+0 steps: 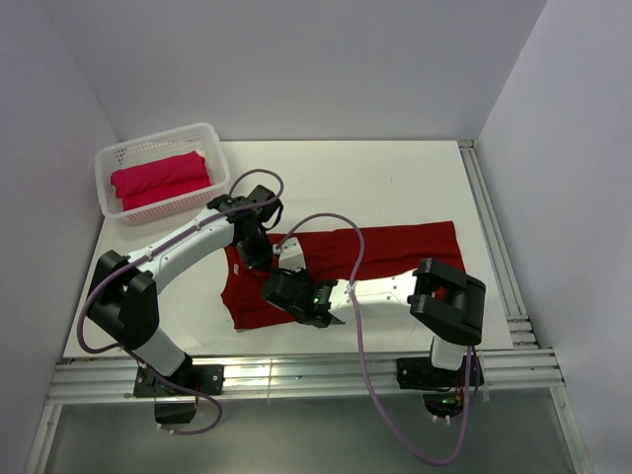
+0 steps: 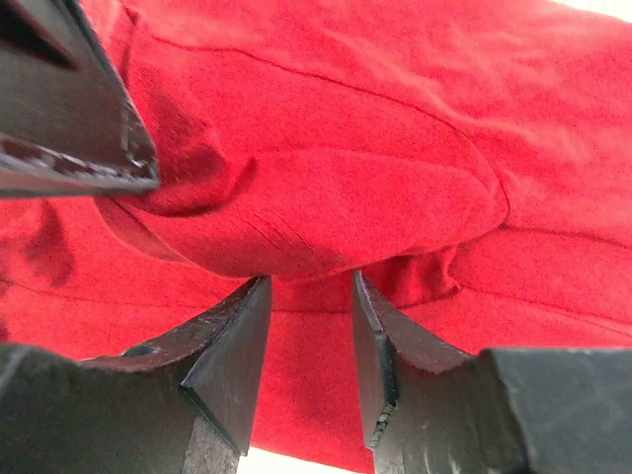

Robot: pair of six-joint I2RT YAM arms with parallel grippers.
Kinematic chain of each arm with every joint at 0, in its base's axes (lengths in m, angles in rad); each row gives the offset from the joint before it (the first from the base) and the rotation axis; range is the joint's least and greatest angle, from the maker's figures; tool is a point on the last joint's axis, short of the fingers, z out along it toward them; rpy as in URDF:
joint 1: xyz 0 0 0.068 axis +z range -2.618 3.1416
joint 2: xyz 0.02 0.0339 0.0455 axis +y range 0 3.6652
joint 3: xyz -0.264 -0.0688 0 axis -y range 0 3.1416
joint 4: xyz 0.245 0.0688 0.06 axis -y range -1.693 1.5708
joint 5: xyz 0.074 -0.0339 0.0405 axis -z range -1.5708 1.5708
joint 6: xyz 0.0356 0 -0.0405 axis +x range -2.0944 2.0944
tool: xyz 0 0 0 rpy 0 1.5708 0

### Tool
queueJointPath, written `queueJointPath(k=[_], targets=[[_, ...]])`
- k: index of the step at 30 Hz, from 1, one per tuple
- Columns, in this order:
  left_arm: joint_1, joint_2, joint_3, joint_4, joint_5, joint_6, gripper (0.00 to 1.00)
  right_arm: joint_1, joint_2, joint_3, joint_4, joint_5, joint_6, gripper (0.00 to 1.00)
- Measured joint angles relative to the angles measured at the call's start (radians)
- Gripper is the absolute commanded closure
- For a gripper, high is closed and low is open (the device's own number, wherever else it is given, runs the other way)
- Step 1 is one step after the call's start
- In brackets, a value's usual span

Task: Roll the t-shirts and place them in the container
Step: Fold the tshirt

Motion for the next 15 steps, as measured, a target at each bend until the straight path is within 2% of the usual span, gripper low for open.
queueJointPath(k=[6,8,9,11,12,15], targets=[[0.0,0.0,0.0,0.0,0.007,-0.002,1.0,0.0,0.033,0.013,0.05,0.005,-0.019,0.6],[0.002,0.0,0.0,-0.001,0.011,-0.003,1.0,0.0,0.044,0.016,0.056,0.018,-0.019,0.68],[0.003,0.0,0.0,-0.001,0.014,-0.003,1.0,0.0,0.05,0.019,0.057,0.026,-0.017,0.8],[0.005,0.0,0.0,-0.002,0.018,-0.003,1.0,-0.001,0.058,0.024,0.059,0.037,-0.014,0.88],[0.006,0.0,0.0,-0.001,0.019,-0.003,1.0,-0.001,0.059,0.024,0.06,0.041,-0.014,0.99],[0.006,0.0,0.0,0.0,0.026,-0.003,1.0,-0.002,0.058,0.024,0.065,0.047,-0.015,1.0]])
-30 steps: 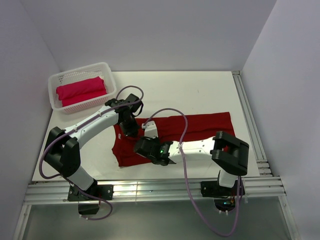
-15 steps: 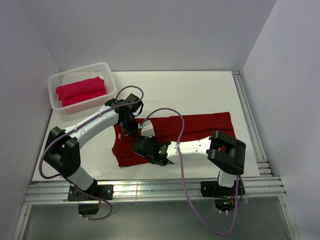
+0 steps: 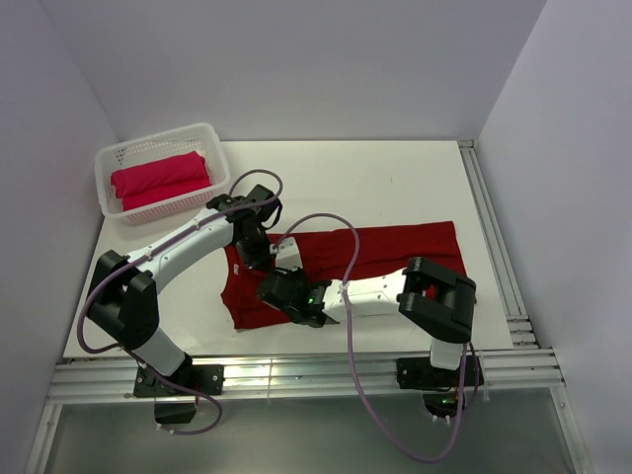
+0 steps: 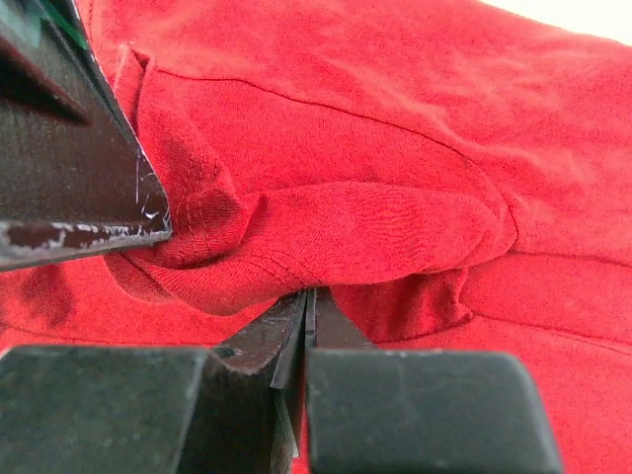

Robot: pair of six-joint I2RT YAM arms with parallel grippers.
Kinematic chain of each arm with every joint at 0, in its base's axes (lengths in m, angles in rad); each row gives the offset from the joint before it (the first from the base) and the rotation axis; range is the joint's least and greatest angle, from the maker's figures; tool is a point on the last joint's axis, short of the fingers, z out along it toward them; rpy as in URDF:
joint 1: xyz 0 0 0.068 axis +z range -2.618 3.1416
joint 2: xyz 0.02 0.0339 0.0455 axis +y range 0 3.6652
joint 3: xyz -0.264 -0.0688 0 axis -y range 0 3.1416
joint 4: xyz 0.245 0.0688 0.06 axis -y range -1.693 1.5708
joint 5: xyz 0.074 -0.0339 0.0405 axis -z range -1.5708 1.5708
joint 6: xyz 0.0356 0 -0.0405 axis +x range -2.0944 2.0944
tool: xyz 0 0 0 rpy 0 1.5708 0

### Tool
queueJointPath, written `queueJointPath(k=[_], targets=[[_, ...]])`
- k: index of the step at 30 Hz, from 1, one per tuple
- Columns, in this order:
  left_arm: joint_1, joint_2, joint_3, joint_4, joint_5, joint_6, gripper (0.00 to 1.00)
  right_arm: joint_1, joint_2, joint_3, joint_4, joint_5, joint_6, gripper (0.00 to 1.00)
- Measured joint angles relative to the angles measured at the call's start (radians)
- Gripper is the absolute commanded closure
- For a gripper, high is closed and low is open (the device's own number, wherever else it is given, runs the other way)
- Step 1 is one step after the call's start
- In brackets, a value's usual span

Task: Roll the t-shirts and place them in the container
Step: Fold the tshirt

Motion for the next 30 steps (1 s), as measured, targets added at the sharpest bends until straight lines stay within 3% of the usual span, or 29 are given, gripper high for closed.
queueJointPath(k=[5,14,17,18,20,26,30], targets=[[0.0,0.0,0.0,0.0,0.0,0.0,1.0,0.0,-0.049,-0.023,-0.004,-0.017,-0.02,1.0],[0.001,0.0,0.0,0.0,0.0,0.003,1.0,-0.012,-0.329,-0.161,-0.002,-0.113,-0.032,1.0],[0.002,0.0,0.0,0.0,0.0,0.004,1.0,-0.047,-0.382,-0.199,0.002,-0.227,0.009,0.83],[0.002,0.0,0.0,0.001,0.0,0.004,1.0,-0.066,-0.393,-0.213,0.01,-0.271,0.033,0.69],[0.003,0.0,0.0,0.001,0.0,0.005,1.0,-0.117,-0.419,-0.266,0.047,-0.379,0.105,0.53],[0.01,0.0,0.0,0.001,0.002,0.011,1.0,-0.274,-0.472,-0.546,0.332,-0.61,0.453,0.46],[0.018,0.0,0.0,0.001,0.012,0.012,1.0,-0.282,-0.399,-0.603,0.491,-0.665,0.649,0.43]])
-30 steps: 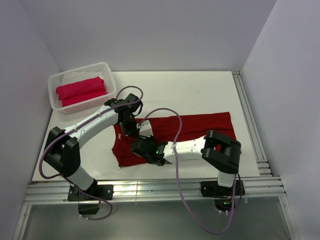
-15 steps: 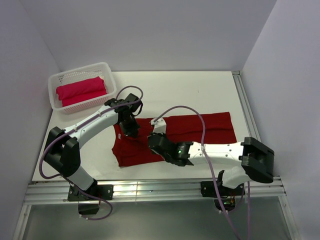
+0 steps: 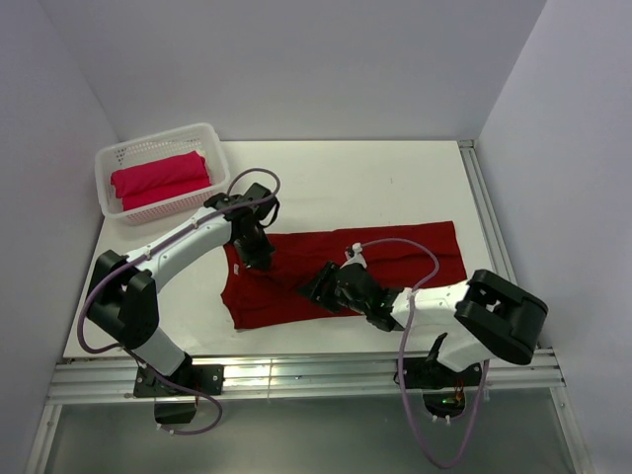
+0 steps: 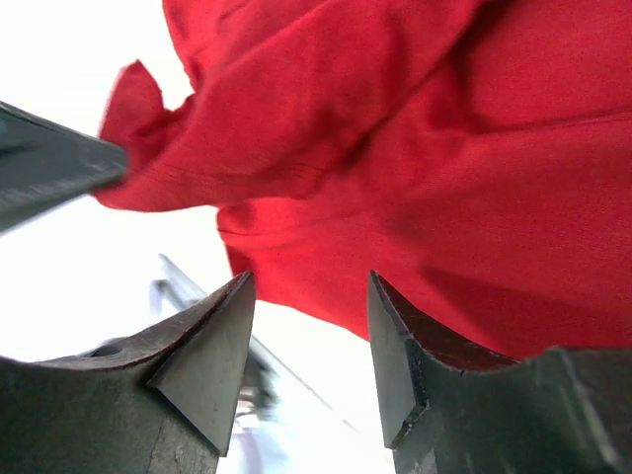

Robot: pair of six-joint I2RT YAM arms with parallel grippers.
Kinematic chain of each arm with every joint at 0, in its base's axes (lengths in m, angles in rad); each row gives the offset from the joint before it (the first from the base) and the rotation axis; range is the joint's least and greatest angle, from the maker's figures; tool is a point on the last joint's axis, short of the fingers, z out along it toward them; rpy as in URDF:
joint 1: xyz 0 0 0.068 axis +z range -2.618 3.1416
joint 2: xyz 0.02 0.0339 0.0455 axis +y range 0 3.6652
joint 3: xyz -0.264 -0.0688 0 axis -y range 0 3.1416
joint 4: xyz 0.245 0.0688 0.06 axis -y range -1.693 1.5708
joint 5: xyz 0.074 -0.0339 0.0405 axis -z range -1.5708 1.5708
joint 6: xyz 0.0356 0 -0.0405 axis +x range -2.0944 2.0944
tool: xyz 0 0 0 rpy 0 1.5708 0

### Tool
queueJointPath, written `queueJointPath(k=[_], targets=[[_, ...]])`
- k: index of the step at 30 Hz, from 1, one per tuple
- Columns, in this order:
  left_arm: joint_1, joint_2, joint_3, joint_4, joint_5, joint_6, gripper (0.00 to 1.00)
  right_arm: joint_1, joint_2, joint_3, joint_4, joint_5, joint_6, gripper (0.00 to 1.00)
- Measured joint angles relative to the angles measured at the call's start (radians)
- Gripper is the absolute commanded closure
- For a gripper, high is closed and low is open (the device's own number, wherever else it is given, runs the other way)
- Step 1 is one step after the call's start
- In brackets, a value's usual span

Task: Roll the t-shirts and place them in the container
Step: Fold the tshirt

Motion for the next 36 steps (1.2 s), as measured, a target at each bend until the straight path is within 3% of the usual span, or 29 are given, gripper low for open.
queueJointPath(k=[8,25,36], targets=[[0.022,0.0,0.0,0.016,0.041,0.013,1.0,0.0,0.162,0.003,0.238,-0.033,0.193,0.45],[0.072,0.0,-0.046,0.055,0.107,0.038,1.0,0.0,0.317,0.035,0.351,0.031,0.28,0.49],[0.076,0.001,-0.086,0.071,0.113,0.042,1.0,0.0,0.364,0.062,0.379,0.06,0.302,0.63]])
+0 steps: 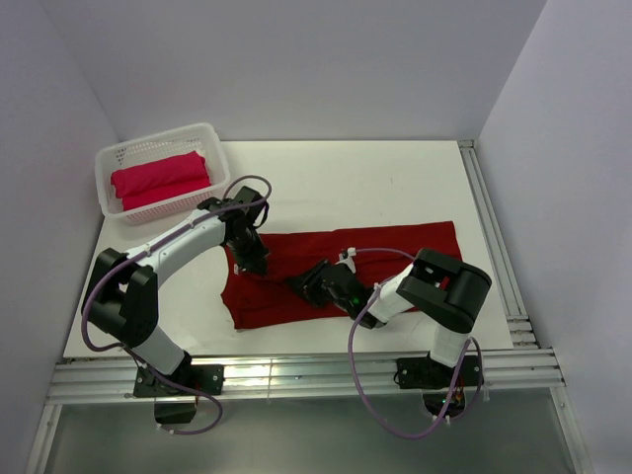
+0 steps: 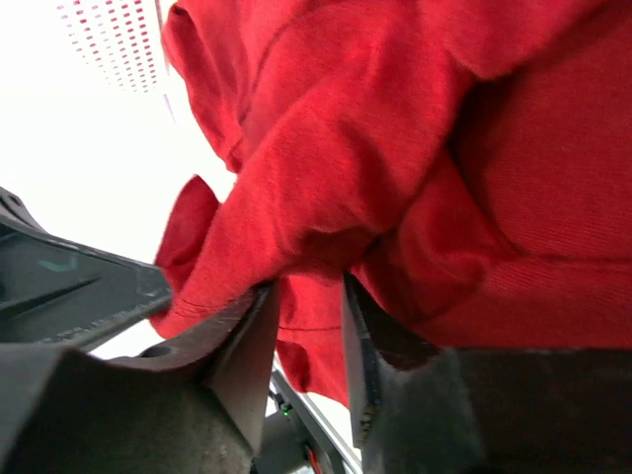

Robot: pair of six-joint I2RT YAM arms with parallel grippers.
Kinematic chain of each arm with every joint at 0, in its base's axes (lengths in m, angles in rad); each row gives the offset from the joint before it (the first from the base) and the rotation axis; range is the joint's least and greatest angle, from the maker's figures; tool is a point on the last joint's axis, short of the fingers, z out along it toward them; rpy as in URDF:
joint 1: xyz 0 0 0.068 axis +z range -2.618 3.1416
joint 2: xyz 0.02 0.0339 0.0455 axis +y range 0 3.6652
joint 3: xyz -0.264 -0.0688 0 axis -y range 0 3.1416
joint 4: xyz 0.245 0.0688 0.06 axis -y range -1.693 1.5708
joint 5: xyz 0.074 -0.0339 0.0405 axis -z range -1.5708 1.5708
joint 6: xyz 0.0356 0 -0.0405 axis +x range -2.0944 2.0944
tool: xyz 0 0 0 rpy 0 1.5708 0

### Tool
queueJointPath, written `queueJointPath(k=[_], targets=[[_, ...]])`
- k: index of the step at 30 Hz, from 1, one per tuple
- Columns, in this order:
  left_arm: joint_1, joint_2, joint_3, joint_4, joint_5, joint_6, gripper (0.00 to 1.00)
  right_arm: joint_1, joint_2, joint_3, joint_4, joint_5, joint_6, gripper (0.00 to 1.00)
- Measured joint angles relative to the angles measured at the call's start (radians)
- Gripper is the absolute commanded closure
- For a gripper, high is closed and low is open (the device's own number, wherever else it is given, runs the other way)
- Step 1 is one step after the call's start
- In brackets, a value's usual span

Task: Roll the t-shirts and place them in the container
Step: Fold the tshirt

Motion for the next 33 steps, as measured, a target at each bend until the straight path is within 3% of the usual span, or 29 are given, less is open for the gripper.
queueJointPath(k=[8,23,28,33], targets=[[0.003,0.001,-0.018,0.022,0.007,0.003,1.0,0.0,0.019,0.058,-0.044,0.019,0.0,0.62],[0.006,0.037,-0.058,0.053,0.005,0.025,1.0,0.0,0.018,0.196,-0.343,0.049,0.007,0.66],[0.006,0.043,-0.058,0.053,0.005,0.026,1.0,0.0,0.017,0.214,-0.409,0.048,0.02,0.91],[0.006,0.047,-0.058,0.053,0.002,0.026,1.0,-0.003,0.013,0.227,-0.447,0.047,0.02,1.0]])
